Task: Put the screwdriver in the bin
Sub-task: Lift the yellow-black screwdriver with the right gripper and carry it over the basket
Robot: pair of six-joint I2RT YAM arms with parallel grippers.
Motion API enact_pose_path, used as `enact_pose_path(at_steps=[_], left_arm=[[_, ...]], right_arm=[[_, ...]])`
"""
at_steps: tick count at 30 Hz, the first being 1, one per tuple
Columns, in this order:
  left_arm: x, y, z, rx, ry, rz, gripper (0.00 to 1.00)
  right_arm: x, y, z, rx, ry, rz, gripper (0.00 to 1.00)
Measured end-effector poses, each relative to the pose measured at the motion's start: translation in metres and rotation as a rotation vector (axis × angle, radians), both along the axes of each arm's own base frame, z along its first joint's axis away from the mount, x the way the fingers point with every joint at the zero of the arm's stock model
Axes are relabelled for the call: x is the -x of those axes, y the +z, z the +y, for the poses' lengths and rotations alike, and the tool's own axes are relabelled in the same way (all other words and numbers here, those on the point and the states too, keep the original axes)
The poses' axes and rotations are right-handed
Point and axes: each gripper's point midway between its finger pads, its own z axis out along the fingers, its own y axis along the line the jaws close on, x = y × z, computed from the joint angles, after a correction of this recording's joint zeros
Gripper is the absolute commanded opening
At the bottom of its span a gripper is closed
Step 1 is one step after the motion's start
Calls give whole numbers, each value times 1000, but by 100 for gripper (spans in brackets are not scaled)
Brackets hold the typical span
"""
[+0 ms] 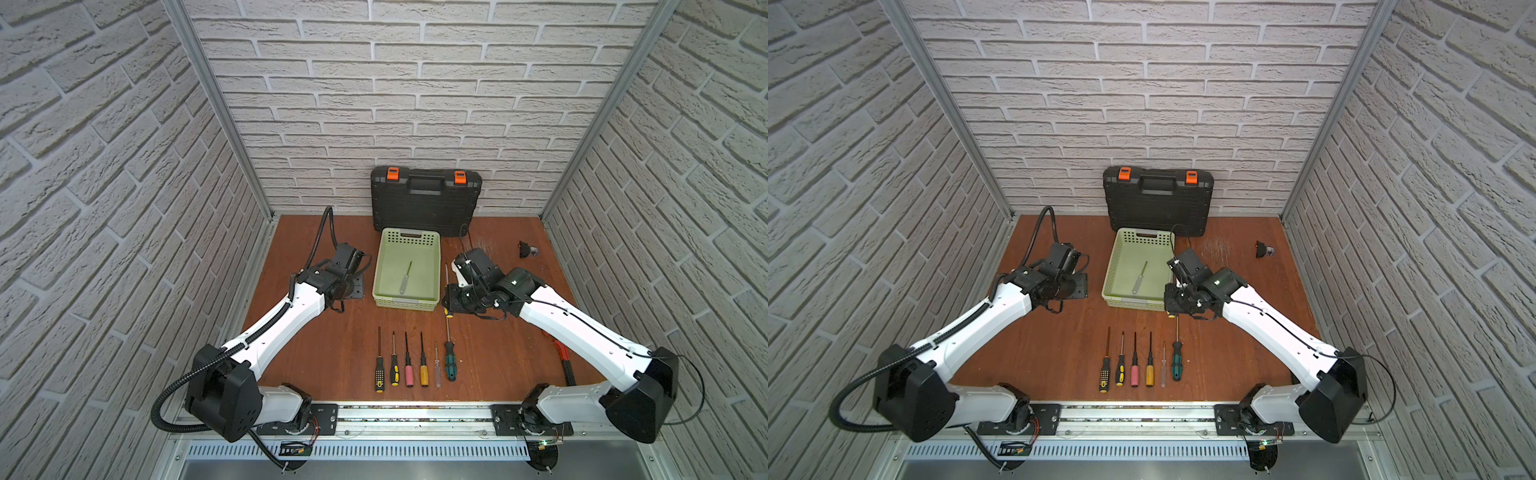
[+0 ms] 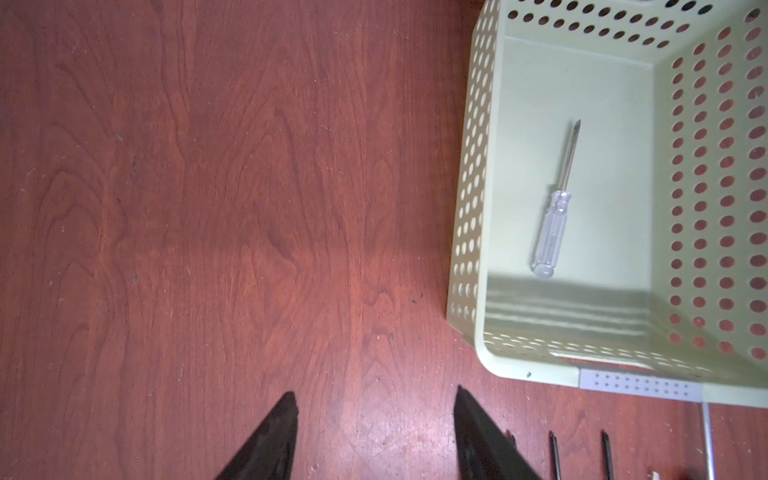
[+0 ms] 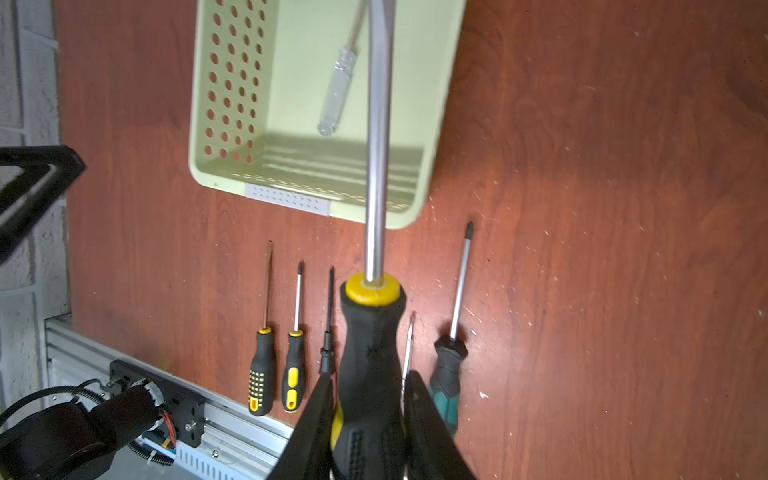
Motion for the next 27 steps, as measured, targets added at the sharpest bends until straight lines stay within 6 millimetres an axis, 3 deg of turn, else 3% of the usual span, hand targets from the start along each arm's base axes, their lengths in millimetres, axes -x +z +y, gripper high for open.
enact_pose_path(at_steps=[4, 7, 18, 22, 27], left_arm=[[3, 0, 2, 8, 7, -5, 62], [8, 0, 5, 22, 19, -16, 62], [28, -4, 16, 53, 49, -35, 62], [33, -4, 20, 74, 69, -43, 62], [35, 1, 23, 91, 85, -65, 62]], right_arm=[[-28, 14, 22, -43, 34, -32, 5], [-46, 13, 36, -62, 52, -40, 6], [-102, -38, 67, -88, 53, 19, 5], [-122, -53, 70, -78, 37, 33, 5], [-129, -75, 64, -41, 14, 66, 5]])
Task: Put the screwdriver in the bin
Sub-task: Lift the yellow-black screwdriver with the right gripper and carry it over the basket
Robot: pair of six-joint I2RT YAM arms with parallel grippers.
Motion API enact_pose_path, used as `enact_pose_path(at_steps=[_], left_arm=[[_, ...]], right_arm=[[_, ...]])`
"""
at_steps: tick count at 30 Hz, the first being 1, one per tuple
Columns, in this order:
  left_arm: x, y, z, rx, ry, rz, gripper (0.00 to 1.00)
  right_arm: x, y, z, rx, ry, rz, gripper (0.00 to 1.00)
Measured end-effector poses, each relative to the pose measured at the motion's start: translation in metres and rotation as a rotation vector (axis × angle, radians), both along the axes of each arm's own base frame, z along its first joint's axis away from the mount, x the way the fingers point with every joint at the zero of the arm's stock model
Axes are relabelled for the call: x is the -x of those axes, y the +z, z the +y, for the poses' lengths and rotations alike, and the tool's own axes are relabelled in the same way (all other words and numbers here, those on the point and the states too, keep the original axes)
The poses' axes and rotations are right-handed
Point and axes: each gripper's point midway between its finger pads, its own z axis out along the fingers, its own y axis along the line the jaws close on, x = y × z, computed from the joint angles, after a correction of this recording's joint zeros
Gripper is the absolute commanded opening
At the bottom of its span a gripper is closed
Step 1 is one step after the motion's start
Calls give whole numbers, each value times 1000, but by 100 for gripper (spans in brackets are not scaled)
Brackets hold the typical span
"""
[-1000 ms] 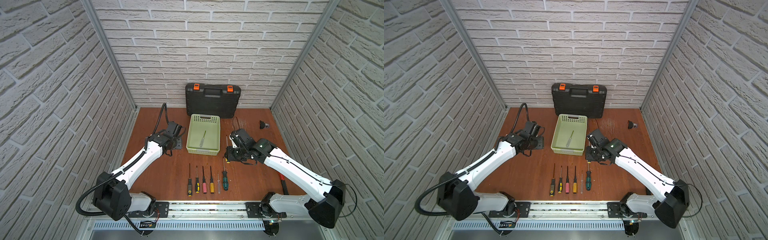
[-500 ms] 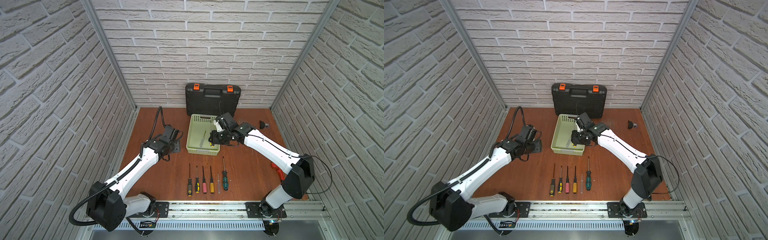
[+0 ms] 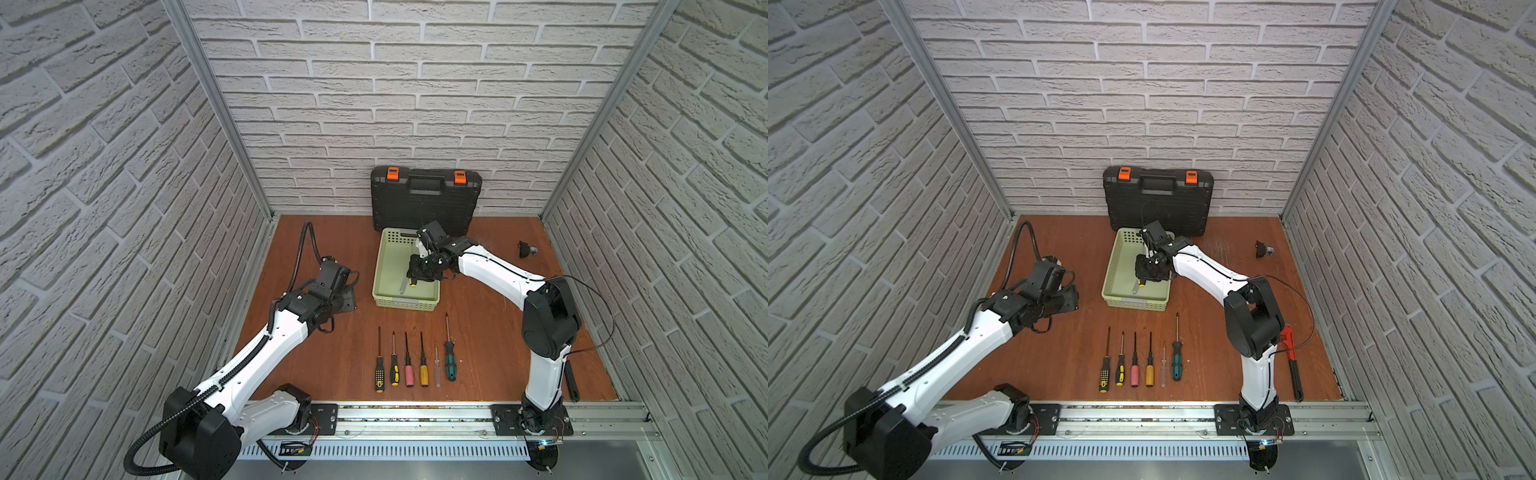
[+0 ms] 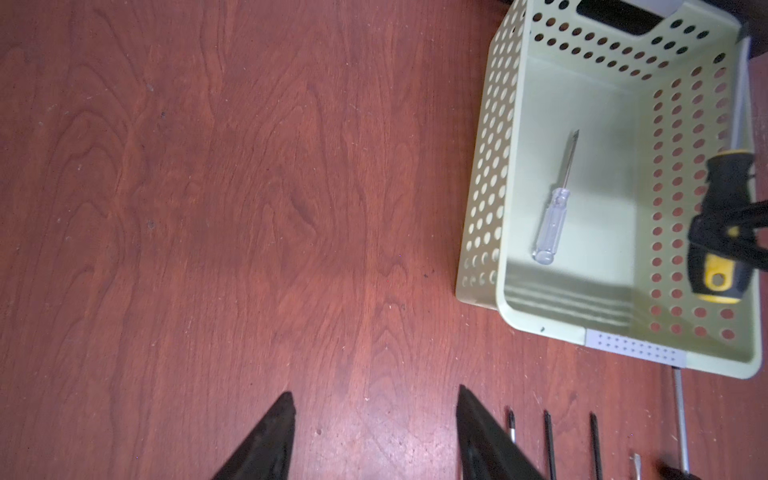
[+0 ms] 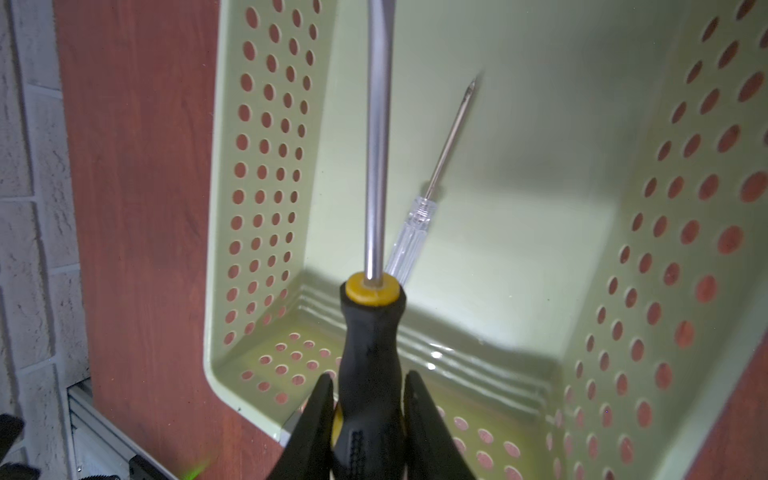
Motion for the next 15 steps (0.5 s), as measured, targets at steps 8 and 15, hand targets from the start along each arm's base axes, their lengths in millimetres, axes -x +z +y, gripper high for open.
enact_pose_path(at_steps=[8, 15], left_arm=[[0, 1, 4, 4, 13, -3, 62], [-1, 1, 8, 3, 28, -4, 62]], right_arm=[[-16, -37, -5, 44, -26, 50, 6], [-15, -63, -10, 78, -34, 98, 5]])
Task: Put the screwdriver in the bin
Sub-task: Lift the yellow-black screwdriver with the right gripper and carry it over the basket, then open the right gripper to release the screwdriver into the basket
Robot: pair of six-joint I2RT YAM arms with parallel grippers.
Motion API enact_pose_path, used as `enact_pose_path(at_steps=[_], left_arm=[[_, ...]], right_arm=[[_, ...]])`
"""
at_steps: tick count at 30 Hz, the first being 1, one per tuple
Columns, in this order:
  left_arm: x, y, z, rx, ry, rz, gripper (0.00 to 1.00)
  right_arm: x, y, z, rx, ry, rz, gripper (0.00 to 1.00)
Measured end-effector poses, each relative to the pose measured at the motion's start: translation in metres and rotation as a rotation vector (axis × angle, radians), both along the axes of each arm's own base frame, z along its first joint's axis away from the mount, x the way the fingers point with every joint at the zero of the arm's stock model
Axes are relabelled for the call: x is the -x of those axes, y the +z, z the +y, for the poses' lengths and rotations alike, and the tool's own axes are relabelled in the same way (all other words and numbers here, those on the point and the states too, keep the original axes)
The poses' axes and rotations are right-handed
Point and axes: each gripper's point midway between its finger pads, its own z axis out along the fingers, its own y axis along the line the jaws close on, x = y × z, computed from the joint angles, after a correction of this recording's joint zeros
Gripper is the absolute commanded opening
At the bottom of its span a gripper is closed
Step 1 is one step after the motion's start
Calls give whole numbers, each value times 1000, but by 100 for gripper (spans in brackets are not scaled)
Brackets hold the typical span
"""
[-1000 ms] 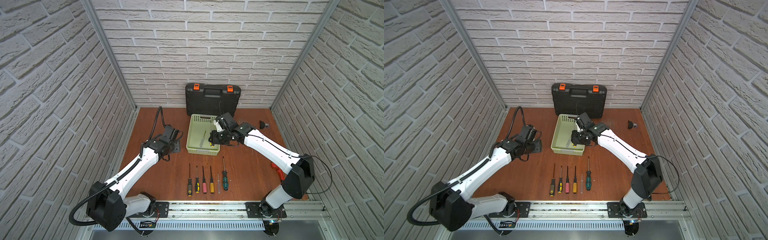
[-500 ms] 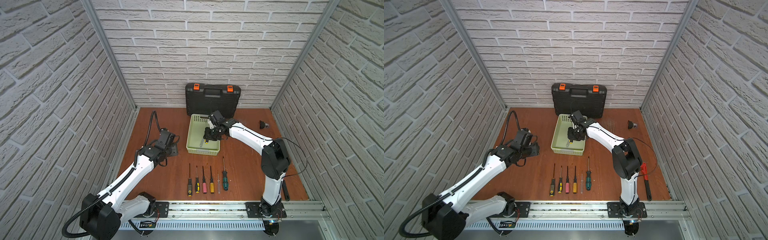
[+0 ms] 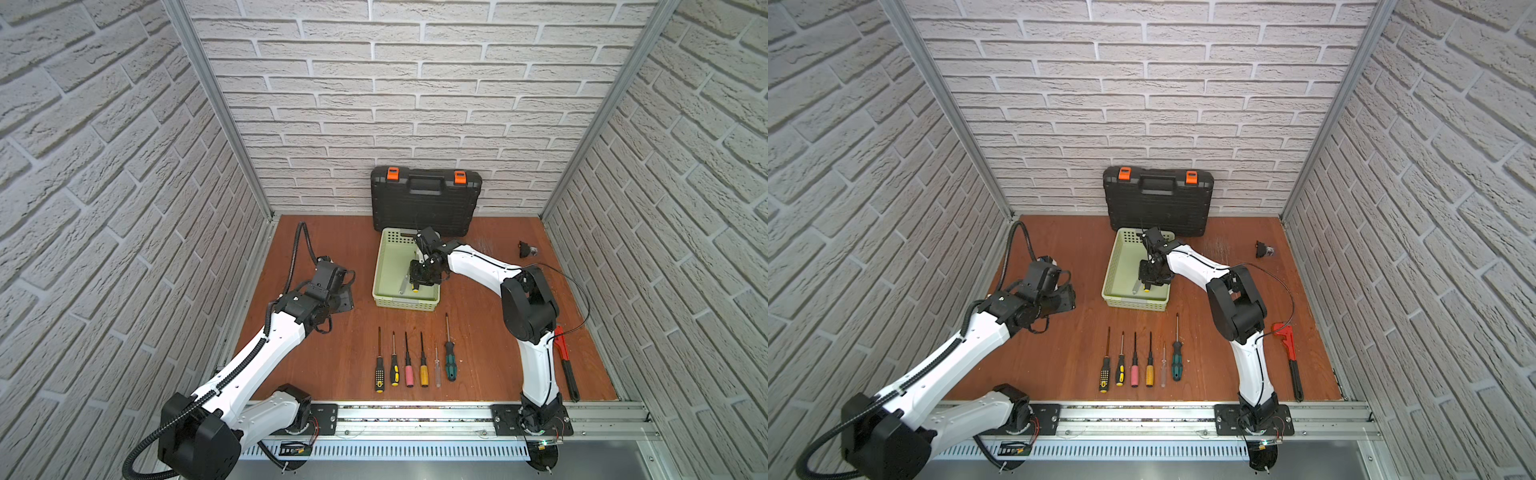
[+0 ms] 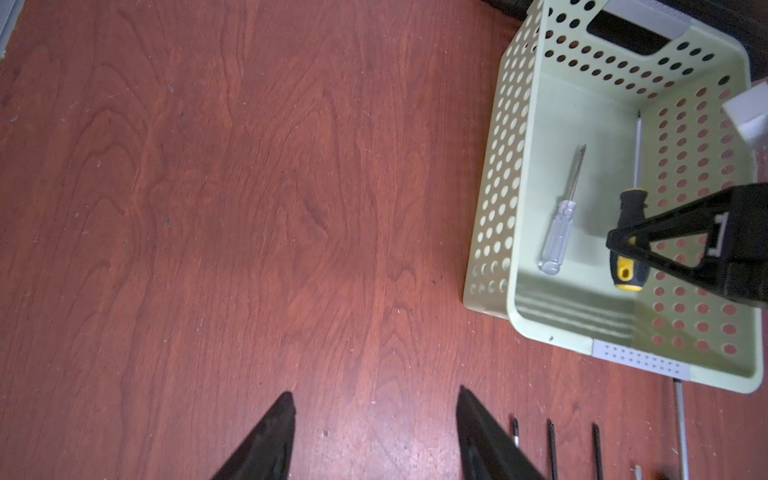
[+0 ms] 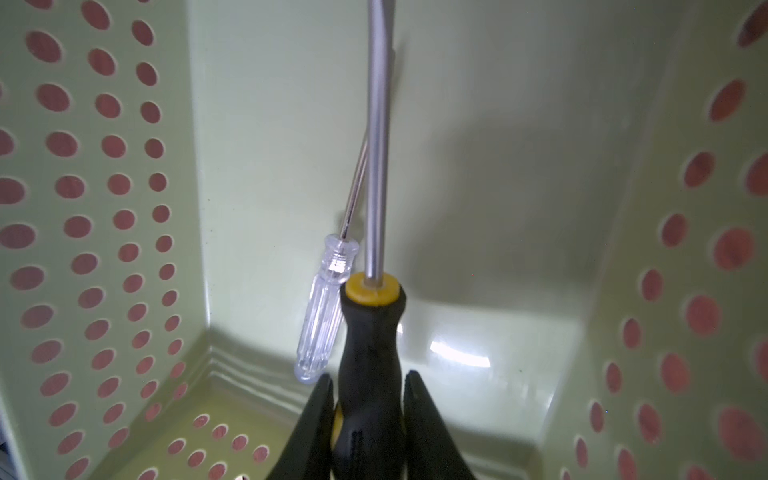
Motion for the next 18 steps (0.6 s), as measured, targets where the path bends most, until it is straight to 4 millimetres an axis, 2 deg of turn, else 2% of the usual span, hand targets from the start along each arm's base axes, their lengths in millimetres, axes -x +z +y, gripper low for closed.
enact_pose_path(at_steps=[8, 13, 18], left_arm=[[1, 4, 4, 5, 11, -16, 62], [0, 7, 7, 5, 20, -27, 62], [0, 7, 7, 4, 22, -28, 63]], right_arm=[[-3, -14, 0, 12, -3, 20, 6], [-3, -23, 0, 21, -5, 36, 14], [-3, -29, 0, 27, -4, 47, 18]])
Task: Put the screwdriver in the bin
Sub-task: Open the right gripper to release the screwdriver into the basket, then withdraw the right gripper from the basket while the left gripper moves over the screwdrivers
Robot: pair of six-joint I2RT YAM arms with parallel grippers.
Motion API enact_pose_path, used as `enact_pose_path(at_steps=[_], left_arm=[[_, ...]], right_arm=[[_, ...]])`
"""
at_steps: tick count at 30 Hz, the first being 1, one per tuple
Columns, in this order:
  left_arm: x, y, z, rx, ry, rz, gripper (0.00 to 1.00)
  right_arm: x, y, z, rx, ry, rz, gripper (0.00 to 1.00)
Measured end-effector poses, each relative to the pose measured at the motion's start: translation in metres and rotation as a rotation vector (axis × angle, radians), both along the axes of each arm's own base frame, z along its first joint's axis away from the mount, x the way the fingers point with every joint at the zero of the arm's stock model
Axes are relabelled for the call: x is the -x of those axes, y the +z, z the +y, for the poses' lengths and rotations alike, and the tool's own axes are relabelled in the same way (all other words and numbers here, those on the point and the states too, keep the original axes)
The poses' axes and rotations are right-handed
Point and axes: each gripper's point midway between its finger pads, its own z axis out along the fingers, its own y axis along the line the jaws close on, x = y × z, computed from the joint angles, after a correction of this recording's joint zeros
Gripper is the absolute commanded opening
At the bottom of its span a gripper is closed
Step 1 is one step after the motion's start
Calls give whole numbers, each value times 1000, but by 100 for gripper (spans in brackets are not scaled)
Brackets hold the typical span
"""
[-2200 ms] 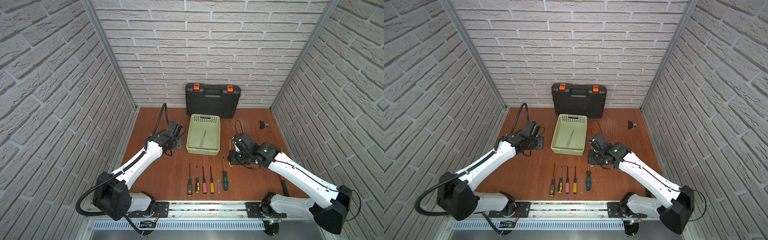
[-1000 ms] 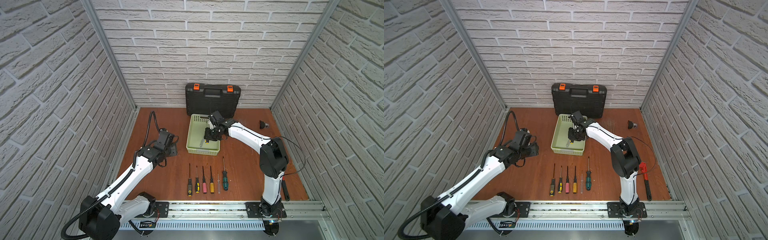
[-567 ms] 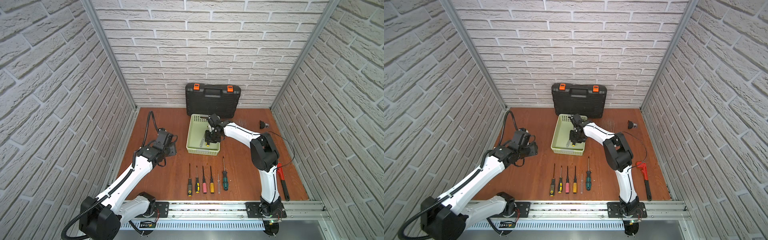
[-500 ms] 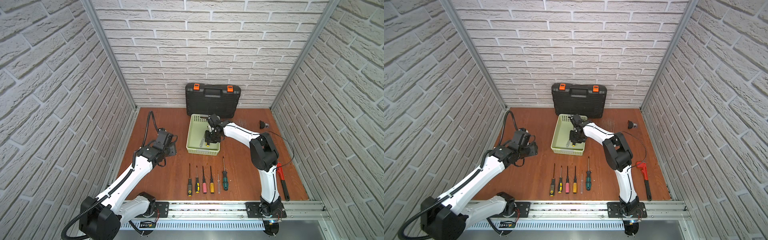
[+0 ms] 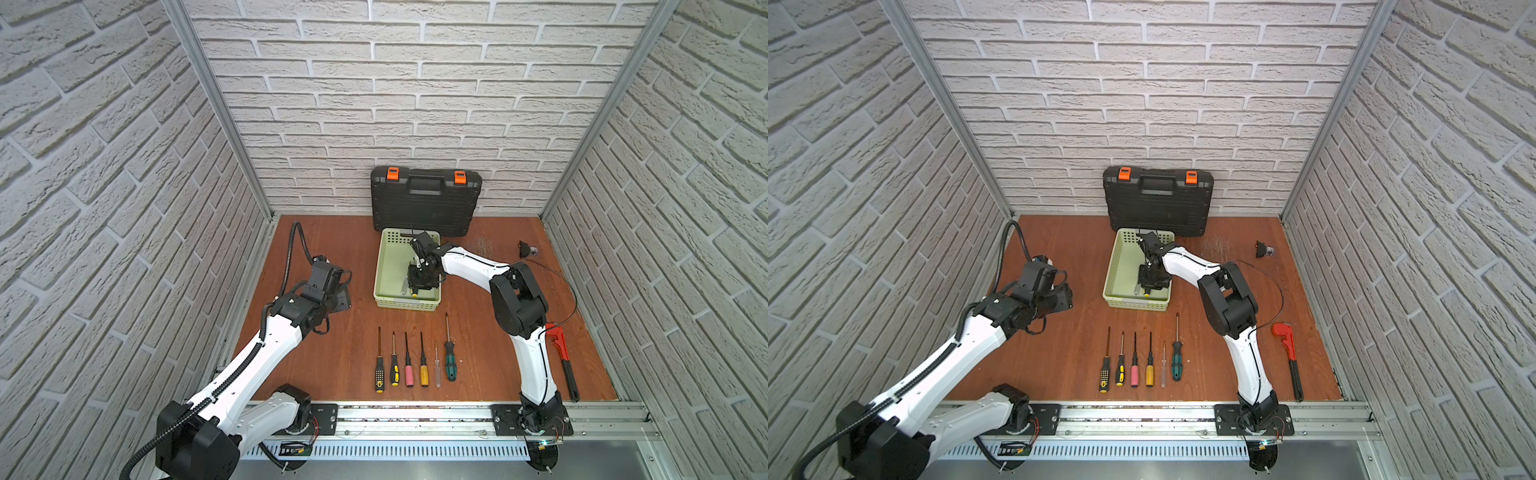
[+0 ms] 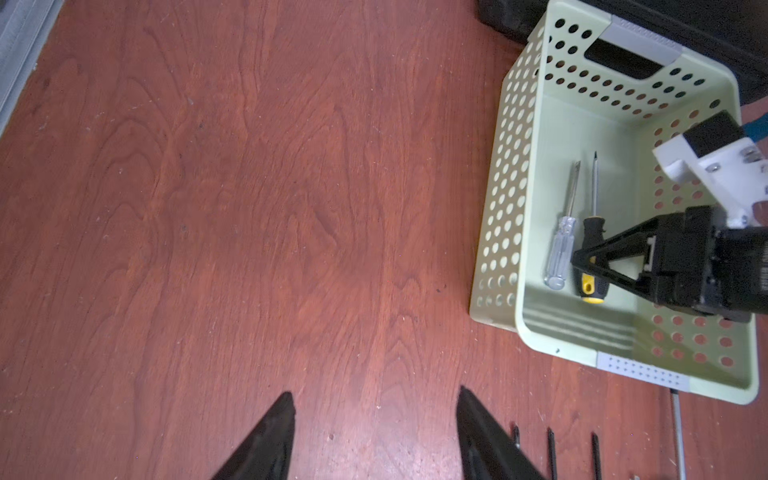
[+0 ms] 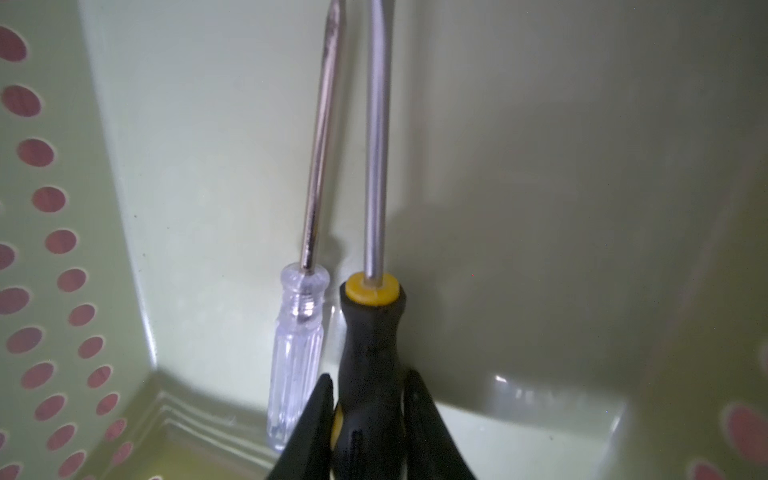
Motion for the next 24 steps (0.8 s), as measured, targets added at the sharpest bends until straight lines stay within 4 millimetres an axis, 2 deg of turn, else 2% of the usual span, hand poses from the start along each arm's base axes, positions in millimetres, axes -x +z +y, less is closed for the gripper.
enact_pose_path(at_steps=[6, 17, 21, 24], left_arm=[[0, 0, 1, -2, 3, 1, 64], [-2, -5, -3, -9, -19, 29, 62], [-6, -3, -11, 9, -44, 46, 62], [-9, -9, -20, 33, -72, 76, 62]], right_arm=[[-1, 1, 0, -1, 5, -5, 38], [-6, 15, 0, 8, 35, -37, 39], [-9, 43, 3, -5, 45, -101, 39], [-13, 81, 6, -32, 55, -191, 38]])
